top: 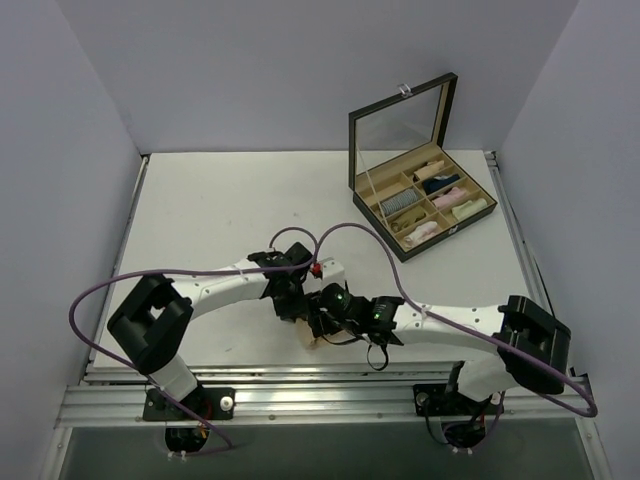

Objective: Roll the underwear

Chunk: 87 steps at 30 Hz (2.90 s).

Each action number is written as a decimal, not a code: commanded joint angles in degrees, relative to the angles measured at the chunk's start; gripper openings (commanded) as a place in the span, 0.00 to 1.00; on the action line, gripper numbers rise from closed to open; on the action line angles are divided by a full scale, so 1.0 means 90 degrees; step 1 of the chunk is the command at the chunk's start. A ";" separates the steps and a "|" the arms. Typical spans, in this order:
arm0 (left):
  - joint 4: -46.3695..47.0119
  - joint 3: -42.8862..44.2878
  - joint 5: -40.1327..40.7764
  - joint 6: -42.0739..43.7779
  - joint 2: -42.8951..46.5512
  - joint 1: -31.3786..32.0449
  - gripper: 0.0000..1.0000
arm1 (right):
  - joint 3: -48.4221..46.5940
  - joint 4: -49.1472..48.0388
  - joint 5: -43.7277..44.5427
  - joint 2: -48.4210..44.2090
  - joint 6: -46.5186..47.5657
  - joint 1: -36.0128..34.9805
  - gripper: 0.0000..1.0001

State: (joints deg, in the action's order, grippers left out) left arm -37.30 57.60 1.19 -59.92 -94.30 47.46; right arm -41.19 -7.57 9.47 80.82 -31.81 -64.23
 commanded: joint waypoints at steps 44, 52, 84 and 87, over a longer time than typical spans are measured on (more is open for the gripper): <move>-0.1383 -0.0179 -0.0621 -0.0685 0.0005 -0.0556 0.30 | -0.0542 0.0228 0.2252 0.2701 -0.0234 -0.1869 0.04; -0.1461 -0.0600 -0.0367 -0.0696 0.2098 -0.1795 0.58 | 0.0766 -0.1940 -0.0006 0.2348 -0.0635 -0.0921 0.00; -0.0006 -0.1029 -0.0191 0.0252 0.1221 -0.1690 0.63 | 0.2155 -0.5222 -0.2498 0.3882 -0.1758 0.0496 0.00; 0.0111 -0.1107 -0.0006 0.0193 0.0938 -0.1583 0.63 | 0.2184 -0.5350 -0.2556 0.3911 -0.1797 0.0535 0.00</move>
State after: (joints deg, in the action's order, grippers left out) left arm -38.44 48.60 -1.32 -58.70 -83.35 31.92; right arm -26.59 -78.87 -10.57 110.37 -50.61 -59.05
